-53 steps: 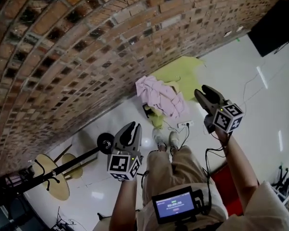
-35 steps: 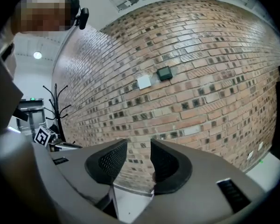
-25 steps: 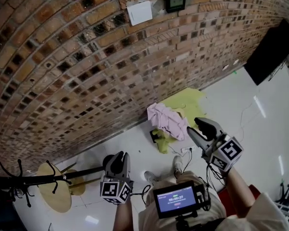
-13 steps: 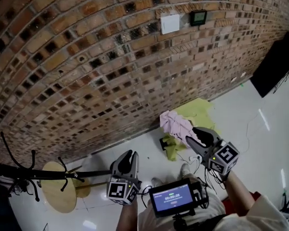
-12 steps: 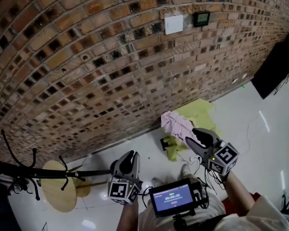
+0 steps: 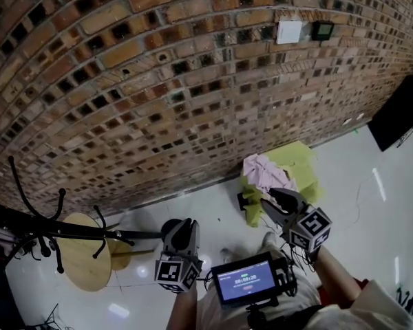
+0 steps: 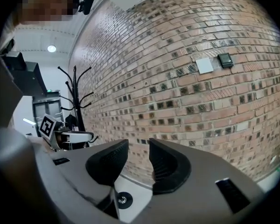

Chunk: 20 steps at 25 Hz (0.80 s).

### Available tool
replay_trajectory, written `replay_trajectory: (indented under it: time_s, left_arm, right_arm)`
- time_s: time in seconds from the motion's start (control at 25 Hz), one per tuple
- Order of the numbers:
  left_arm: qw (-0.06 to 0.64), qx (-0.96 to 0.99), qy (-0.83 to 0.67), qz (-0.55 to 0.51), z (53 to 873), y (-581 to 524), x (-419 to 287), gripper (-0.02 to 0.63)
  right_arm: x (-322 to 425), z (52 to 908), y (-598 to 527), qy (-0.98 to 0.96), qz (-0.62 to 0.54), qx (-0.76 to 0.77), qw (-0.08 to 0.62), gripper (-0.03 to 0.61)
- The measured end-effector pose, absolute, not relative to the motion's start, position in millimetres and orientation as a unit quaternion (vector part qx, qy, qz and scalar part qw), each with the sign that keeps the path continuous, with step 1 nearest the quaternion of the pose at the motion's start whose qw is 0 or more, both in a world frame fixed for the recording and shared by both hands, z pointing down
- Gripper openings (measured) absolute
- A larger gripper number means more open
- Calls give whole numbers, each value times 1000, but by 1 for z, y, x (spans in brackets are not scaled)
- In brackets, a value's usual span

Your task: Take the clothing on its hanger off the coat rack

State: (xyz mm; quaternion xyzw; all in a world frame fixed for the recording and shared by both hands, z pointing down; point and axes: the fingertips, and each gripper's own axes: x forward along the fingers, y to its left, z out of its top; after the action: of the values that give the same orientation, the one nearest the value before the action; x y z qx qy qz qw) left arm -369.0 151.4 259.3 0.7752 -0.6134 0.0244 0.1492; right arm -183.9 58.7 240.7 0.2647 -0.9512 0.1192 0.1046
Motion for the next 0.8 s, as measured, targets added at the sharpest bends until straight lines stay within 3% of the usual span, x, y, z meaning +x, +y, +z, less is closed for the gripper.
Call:
replay_trajectory:
  time_s: [0.4, 0.8]
  left_arm:
    - [151, 763, -628, 29, 279, 194, -427, 60]
    - [152, 757, -635, 21, 281, 235, -442, 59]
  right_arm:
    - [-245, 265, 91, -953, 129, 262, 83, 138]
    - [-255, 278, 123, -950, 133, 265, 95, 132]
